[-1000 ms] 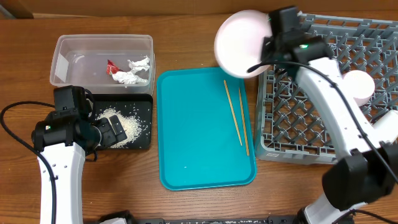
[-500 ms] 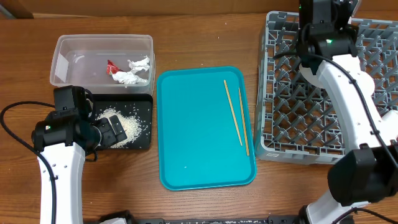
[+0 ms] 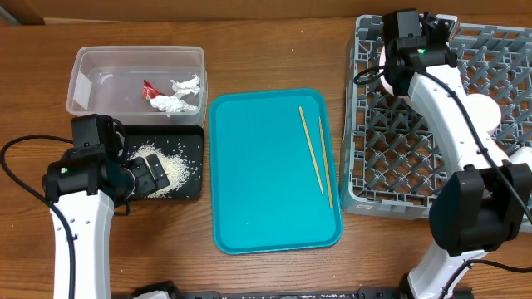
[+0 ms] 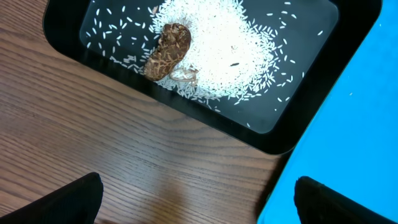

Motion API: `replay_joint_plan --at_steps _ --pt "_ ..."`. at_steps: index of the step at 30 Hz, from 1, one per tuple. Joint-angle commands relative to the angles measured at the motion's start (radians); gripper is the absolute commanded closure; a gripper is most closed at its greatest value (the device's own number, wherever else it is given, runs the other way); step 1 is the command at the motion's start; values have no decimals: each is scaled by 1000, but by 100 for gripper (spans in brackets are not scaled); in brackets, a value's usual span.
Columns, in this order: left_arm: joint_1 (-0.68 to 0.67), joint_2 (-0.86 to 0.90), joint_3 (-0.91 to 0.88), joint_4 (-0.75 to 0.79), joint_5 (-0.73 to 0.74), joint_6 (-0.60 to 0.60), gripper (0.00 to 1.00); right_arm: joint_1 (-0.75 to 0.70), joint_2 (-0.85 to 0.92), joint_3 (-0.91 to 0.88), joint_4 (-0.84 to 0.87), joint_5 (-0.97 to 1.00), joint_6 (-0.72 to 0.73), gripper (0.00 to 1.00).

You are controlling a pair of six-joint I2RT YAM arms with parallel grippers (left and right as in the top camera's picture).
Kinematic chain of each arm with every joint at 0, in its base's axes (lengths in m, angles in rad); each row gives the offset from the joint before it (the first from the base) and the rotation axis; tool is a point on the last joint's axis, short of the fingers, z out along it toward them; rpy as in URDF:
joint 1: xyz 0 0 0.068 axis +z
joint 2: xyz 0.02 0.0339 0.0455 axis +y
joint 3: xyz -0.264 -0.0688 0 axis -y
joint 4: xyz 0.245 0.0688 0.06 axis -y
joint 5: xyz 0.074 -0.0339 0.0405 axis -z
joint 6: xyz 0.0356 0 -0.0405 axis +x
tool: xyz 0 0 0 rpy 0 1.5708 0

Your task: Sort waste into correct bins and load items into the dishwasher

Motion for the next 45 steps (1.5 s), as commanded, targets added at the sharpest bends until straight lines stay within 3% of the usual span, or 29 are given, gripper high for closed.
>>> replay_joint_plan --at_steps 1,7,14,18,21,25,27,30,35,39,45 --pt "5 2 6 -2 -3 11 0 58 15 10 -28 -64 16 96" --pt "5 2 6 -2 -3 11 0 175 10 10 -111 -64 16 95" --pt "5 2 6 -3 -3 11 0 222 7 11 -203 -222 16 58" --pt "5 2 6 -2 -3 11 0 214 -43 11 -229 -225 21 56" --pt "5 2 6 -3 -3 11 0 205 -134 23 -230 -249 19 43" --pt "5 2 6 -2 -3 11 0 176 -244 51 -232 -448 4 24" --pt "5 2 6 -3 -3 11 0 160 -271 51 -245 -615 3 21" --pt "5 2 6 -2 -3 11 0 161 -271 26 -316 -1032 -147 21" --pt "5 2 6 -3 -3 11 0 233 -257 -98 -308 -1057 -148 21" --pt "5 2 6 -2 -3 11 0 282 -195 -220 -168 -1054 -148 21" --pt "5 2 6 -2 -3 11 0 307 -41 -247 65 -925 -164 21"
